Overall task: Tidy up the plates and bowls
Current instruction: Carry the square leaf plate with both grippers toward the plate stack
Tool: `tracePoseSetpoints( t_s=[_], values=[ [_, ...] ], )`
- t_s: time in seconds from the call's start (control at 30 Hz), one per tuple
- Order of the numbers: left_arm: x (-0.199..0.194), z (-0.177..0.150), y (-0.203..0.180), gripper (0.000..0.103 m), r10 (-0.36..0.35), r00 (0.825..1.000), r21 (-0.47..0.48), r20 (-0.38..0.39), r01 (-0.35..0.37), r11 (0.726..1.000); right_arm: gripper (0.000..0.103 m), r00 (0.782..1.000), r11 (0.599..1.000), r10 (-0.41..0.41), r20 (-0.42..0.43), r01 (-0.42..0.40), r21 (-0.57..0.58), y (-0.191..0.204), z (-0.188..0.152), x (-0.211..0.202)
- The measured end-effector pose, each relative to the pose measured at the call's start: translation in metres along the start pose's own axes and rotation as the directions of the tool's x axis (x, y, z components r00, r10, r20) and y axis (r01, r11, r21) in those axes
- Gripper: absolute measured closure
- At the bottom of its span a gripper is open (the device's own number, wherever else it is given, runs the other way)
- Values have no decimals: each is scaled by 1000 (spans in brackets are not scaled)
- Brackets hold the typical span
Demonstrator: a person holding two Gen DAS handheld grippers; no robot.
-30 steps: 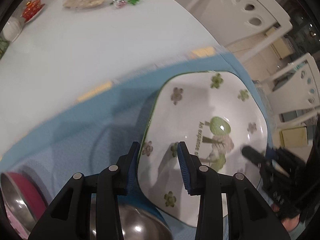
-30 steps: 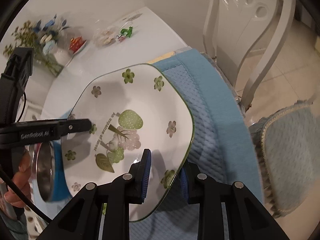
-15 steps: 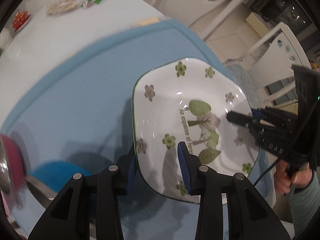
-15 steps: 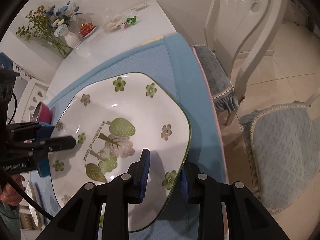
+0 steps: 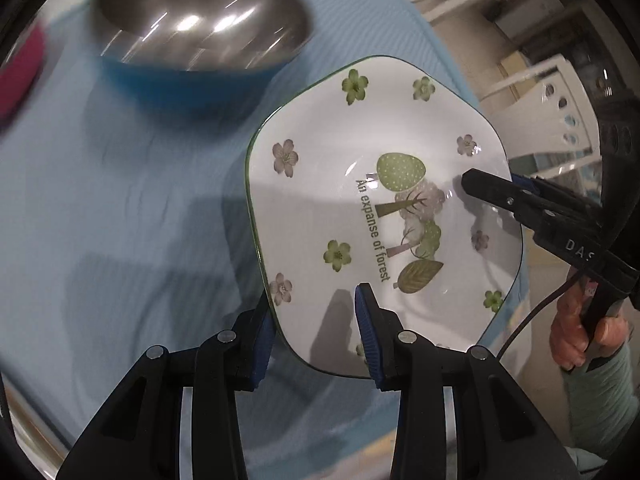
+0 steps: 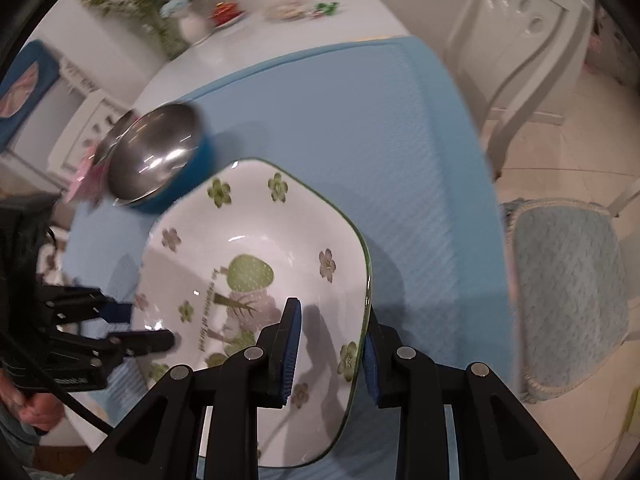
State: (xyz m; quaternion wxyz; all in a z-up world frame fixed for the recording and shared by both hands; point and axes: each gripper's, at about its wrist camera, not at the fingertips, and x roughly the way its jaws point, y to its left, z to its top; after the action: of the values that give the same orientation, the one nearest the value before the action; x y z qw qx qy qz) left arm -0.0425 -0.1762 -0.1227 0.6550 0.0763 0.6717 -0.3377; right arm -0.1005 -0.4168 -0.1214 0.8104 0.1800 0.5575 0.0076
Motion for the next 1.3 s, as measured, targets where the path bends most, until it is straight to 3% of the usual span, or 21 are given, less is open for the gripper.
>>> tracePoseSetpoints(
  t_s=[0.13, 0.3, 0.43, 0.63, 0.9, 1.03, 1.3],
  values=[
    [-12, -24, 18, 69, -45, 998, -68, 44, 48, 997, 74, 999, 999, 20, -29, -20, -25, 19, -17, 5],
    [-16, -24, 34, 69, -52, 996, -112, 77, 61, 992, 74, 996, 998, 64, -59, -64, 3, 18, -33, 8],
    [-12, -24, 39, 69, -51, 993, -138, 110, 66, 988, 74, 994, 993, 88, -62, -82, 89, 8, -43, 10],
    [-19, -22, 58, 62, -72, 982, -176, 172, 102, 979, 74, 994, 987, 100, -35, -95, 128, 5, -53, 6],
    [-21, -23, 27, 63, 50, 976, -115, 213, -26, 993, 70, 998, 997, -61, 3, 61, -39, 44, -59, 4],
    [-37, -41, 30, 63, -21, 967, -130, 253, 55, 990, 70, 1000, 999, -28, 4, 28, -32, 45, -66, -1],
    [-58, -70, 44, 63, 24, 957, -138, 288, 16, 990, 70, 1000, 995, 23, -11, -24, -95, 74, -80, -9]
  ],
)
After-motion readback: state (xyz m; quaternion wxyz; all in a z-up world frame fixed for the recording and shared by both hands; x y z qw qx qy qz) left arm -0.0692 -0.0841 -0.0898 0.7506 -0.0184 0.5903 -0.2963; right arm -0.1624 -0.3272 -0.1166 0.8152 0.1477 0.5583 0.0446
